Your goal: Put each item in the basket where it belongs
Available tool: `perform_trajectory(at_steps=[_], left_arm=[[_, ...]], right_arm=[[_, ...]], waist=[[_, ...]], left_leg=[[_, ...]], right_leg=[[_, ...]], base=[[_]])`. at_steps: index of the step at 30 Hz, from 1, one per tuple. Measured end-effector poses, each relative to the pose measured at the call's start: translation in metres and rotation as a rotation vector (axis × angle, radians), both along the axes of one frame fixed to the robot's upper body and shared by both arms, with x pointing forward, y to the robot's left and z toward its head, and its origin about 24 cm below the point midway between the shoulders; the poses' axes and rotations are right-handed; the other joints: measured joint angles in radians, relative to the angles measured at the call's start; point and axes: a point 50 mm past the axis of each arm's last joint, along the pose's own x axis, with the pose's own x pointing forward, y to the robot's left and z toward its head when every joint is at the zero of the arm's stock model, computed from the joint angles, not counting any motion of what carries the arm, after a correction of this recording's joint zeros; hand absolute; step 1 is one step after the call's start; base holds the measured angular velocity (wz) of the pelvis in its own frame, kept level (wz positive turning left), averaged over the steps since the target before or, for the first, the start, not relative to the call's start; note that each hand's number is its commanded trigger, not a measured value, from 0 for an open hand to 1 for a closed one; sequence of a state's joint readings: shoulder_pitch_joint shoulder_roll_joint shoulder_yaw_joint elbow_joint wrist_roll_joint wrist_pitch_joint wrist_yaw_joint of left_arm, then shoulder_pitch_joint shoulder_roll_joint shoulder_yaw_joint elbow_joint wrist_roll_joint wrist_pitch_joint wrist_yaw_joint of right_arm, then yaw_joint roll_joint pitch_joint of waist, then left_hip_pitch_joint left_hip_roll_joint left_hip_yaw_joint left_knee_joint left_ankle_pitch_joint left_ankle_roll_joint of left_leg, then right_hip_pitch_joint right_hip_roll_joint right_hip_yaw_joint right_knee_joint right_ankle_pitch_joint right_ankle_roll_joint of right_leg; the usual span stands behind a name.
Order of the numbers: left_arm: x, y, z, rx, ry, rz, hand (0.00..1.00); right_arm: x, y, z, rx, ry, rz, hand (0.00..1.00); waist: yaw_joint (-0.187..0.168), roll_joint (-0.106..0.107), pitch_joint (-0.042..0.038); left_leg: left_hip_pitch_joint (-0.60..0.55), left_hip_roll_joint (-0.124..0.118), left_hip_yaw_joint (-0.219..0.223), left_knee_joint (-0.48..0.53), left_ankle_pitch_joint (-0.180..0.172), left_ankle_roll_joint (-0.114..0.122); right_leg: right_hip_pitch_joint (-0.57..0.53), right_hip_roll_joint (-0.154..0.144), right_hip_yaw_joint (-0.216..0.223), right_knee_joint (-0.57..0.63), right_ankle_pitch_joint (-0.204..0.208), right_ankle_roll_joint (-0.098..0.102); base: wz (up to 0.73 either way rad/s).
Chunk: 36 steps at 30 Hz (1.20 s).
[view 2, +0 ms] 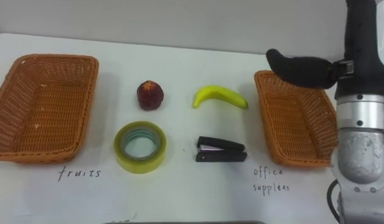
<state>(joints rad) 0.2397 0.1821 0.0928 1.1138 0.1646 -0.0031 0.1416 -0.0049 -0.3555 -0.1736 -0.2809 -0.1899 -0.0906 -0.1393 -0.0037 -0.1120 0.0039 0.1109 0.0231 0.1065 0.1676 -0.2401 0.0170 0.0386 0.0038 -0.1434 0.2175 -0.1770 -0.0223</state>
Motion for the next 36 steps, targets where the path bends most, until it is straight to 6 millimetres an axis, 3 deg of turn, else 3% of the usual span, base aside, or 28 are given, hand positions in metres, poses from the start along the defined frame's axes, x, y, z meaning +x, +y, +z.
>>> perform_trajectory(at_steps=[7, 16, 23, 36], left_arm=[[0.006, 0.003, 0.001, 0.010, -0.004, -0.010, 0.00], [0.012, 0.004, 0.001, 0.007, -0.018, -0.014, 0.00], [0.021, 0.006, 0.004, 0.012, -0.051, -0.026, 0.00], [0.030, 0.009, 0.007, 0.006, -0.084, -0.043, 0.00]], right_arm=[[0.006, 0.005, -0.015, -0.019, 0.134, 0.060, 0.00], [0.008, 0.012, -0.021, -0.052, 0.205, 0.138, 0.00], [0.010, 0.023, -0.033, -0.109, 0.311, 0.221, 0.00], [0.011, 0.025, -0.042, -0.167, 0.401, 0.259, 0.00]], waist=[[0.006, -0.009, -0.0046], [0.015, -0.011, -0.0012], [0.015, 0.000, 0.0049], [0.014, 0.003, 0.0035]], left_leg=[[-0.013, 0.000, -0.003, 0.004, 0.000, 0.000], [-0.011, 0.000, -0.003, 0.003, 0.000, 0.000], [-0.012, 0.001, -0.003, 0.006, 0.000, 0.000], [-0.011, -0.001, -0.003, 0.004, 0.000, 0.000]], right_leg=[[-0.002, -0.001, -0.009, -0.014, 0.001, 0.000], [-0.003, -0.001, 0.001, -0.015, 0.001, 0.000], [0.001, -0.001, 0.003, -0.015, 0.005, 0.002], [0.001, 0.000, 0.003, -0.015, 0.006, 0.001]], base=[[0.02], [0.00], [0.00], [0.00]])
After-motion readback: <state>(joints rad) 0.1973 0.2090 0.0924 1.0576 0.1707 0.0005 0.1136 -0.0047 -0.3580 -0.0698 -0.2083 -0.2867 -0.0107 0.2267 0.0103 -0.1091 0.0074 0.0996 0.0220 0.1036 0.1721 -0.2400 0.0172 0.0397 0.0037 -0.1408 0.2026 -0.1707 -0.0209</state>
